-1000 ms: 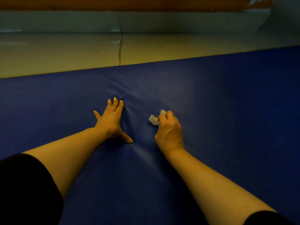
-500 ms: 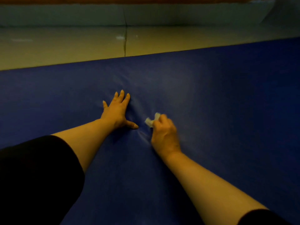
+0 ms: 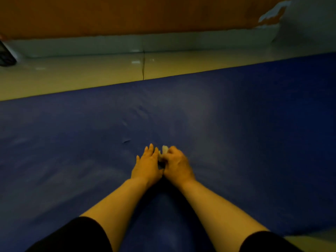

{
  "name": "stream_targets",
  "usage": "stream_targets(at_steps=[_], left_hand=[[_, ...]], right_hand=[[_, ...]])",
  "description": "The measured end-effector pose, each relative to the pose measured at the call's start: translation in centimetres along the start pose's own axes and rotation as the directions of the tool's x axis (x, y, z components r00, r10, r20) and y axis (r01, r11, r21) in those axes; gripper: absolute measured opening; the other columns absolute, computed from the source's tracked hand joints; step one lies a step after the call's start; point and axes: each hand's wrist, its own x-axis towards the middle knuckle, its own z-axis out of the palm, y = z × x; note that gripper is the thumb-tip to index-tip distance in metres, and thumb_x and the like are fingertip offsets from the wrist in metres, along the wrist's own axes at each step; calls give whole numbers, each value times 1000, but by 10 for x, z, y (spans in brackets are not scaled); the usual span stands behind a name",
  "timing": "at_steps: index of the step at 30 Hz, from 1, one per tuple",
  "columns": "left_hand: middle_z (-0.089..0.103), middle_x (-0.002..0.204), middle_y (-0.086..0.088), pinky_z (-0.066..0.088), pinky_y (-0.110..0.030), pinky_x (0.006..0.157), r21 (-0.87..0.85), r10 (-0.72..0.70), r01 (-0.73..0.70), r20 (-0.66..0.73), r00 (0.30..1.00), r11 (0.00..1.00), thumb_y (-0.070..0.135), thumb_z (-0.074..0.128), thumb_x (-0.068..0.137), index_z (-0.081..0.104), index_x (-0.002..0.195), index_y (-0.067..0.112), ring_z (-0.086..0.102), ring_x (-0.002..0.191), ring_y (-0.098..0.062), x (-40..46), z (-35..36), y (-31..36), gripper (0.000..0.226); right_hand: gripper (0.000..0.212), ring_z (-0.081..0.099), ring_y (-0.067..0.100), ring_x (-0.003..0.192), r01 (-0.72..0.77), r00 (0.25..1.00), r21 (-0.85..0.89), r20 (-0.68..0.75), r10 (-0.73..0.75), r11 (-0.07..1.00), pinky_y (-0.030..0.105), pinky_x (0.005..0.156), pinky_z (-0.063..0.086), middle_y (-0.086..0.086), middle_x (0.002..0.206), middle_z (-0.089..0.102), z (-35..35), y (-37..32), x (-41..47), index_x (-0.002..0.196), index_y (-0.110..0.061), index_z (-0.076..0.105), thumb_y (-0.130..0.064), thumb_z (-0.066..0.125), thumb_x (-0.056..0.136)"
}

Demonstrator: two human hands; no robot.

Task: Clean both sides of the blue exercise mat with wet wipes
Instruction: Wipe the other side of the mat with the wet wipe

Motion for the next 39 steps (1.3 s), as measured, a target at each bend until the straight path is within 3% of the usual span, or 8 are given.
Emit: stream_targets(at_steps=[2, 6, 12, 18, 24, 31, 36, 39], left_hand=[[-7, 162, -6, 4, -43, 119, -18, -10, 10, 2, 1000, 1000, 40, 55, 95, 5, 155, 13, -6, 149, -21, -8, 5, -1, 83], [-9, 162, -4, 5, -40, 121, 5, -33, 33, 24, 999, 999, 46, 52, 95, 1, 155, 13, -5, 149, -19, -26, 12, -3, 85], [-9, 162, -5, 4, -41, 121, -16, -33, 34, 36, 999, 999, 47, 54, 94, -1, 154, 12, -5, 149, -19, -43, 20, -6, 89], [-9, 162, -4, 6, -41, 121, 11, -38, 38, 60, 997, 999, 48, 52, 95, 0, 155, 14, -4, 149, -19, -57, 21, -7, 86], [-8, 162, -6, 6, -40, 120, 19, -36, 35, 48, 998, 999, 45, 51, 96, -1, 154, 13, -3, 149, -20, -63, 30, -7, 85], [-9, 162, -4, 5, -40, 121, 34, -41, 39, 50, 998, 999, 47, 51, 96, 1, 155, 13, -4, 149, -20, -64, 29, -8, 84], [-7, 162, -7, 5, -41, 119, 18, -26, 25, 36, 999, 1000, 45, 50, 97, -1, 154, 13, -3, 149, -21, -67, 34, -8, 83], [-6, 162, -6, 5, -40, 119, 8, -15, 15, 33, 999, 1000, 45, 50, 96, 0, 155, 15, -2, 149, -21, -69, 33, -8, 82]], right_hand=[[23, 57, 33, 85, -7, 1000, -5, -19, 7, 1000, 34, 70, 46, 15, 92, 57, -8, 7, -2, 95, -7, 70, -21, 56, 85], [25, 55, 35, 97, -341, 921, -68, -223, 319, 938, 38, 80, 47, 15, 106, 54, -32, 38, -5, 110, -3, 64, -7, 53, 89], [28, 50, 27, 109, -135, 988, -40, 75, 138, 990, 33, 90, 46, 8, 115, 49, -15, 3, -24, 119, -8, 59, -18, 54, 94], [29, 48, 31, 111, -373, 924, -96, -122, 361, 923, 32, 81, 41, 12, 122, 46, -53, 21, -29, 123, -2, 47, -5, 47, 93], [28, 45, 29, 115, -126, 981, -56, 141, 133, 990, 34, 93, 43, 11, 125, 45, -22, -18, -46, 124, -8, 54, -16, 47, 97], [21, 50, 30, 109, -336, 942, -83, -53, 332, 938, 33, 85, 43, 12, 116, 52, -47, 22, -38, 112, -3, 52, -5, 49, 92], [27, 46, 29, 111, -81, 994, -38, 74, 84, 996, 34, 91, 43, 11, 119, 48, -18, -18, -57, 118, -7, 57, -21, 49, 97], [22, 48, 28, 107, -96, 989, -92, 100, 105, 991, 33, 82, 39, 10, 114, 49, -17, -18, -57, 110, -4, 55, -20, 48, 97]])
